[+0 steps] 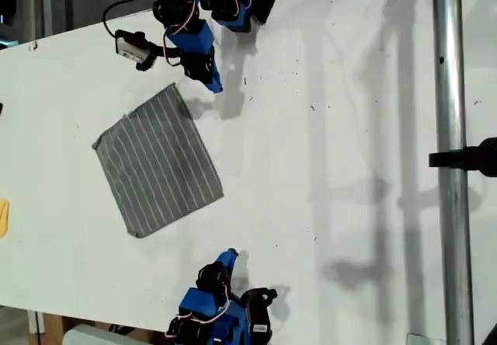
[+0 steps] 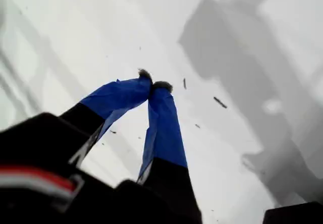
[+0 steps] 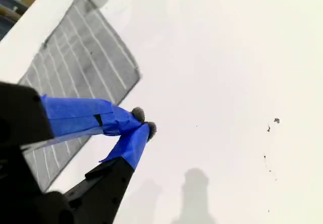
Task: Grasp corners of a towel and fold twice.
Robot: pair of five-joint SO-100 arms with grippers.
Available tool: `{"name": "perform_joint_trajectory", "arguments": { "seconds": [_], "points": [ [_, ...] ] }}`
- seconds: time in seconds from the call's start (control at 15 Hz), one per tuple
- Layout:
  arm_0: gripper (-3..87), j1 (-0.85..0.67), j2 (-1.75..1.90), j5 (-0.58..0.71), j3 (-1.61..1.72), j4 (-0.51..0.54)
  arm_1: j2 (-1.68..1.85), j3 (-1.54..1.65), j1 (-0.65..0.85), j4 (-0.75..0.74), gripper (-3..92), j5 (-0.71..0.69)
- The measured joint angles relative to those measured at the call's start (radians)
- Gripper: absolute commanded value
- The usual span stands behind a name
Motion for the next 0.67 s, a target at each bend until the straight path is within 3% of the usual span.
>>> {"name": "perform_joint_trajectory", "arguments": {
  "seconds": [0.33,0.67],
  "points": [
    [-2.6,-0.023,-0.591,0.169,-0.531,-0.003,-0.325,-0.302,0.379,0.041,-0.3,-0.344],
    [-2.6,-0.163,-0.862,0.305,-0.83,0.106,-0.609,-0.604,0.626,0.081,0.6,-0.535]
  ]
}}
